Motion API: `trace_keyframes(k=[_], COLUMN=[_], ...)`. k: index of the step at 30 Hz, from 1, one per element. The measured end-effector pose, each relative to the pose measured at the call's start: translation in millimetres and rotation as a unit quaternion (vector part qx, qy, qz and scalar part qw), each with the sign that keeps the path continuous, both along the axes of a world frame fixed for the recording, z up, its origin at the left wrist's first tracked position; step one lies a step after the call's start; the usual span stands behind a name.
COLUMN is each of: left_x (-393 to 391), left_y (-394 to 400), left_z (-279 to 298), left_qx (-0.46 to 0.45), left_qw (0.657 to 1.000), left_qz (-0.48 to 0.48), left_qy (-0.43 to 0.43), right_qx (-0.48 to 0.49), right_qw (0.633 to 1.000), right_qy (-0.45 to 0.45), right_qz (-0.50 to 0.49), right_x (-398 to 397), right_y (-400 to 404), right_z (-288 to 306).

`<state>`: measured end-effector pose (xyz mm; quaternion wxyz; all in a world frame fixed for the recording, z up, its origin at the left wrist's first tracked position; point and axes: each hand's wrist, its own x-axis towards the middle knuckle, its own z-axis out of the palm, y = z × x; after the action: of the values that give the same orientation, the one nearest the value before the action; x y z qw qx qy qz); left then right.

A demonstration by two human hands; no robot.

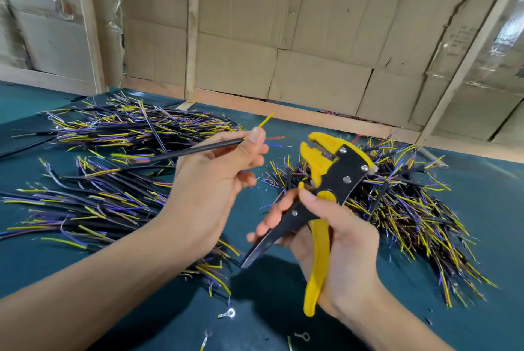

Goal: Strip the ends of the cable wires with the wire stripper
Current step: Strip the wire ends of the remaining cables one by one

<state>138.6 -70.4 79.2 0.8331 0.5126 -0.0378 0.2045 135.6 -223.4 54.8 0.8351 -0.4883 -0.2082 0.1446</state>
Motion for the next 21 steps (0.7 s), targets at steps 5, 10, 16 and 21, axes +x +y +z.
trace_keyframes(k=[5,10,16,21], left_x=[50.9,110.9,125.3,61.1], left_y=[23.7,1.0,7.6,61.9], left_z=[17.1,18.2,-5.6,13.3], left_qx=[0.483,0.738,0.853,0.767], left_qw=[0.860,0.649,0.521,0.629], left_qz=[0.162,0.155,-0.017,-0.111], left_qy=[0.001,-0.102,-0.024,0.057], right_qx=[0.044,0.066,0.067,0.089], right_qw=[0.981,0.958,0.954,0.950], right_qy=[-0.080,-0.098,-0.049,-0.040], right_qz=[-0.171,-0.262,-0.288,-0.298], right_x=[13.7,22.3,26.4,30.7], right_y=[-9.4,-22.7,-25.4,-29.5], right_z=[2.4,9.4,8.5,12.5])
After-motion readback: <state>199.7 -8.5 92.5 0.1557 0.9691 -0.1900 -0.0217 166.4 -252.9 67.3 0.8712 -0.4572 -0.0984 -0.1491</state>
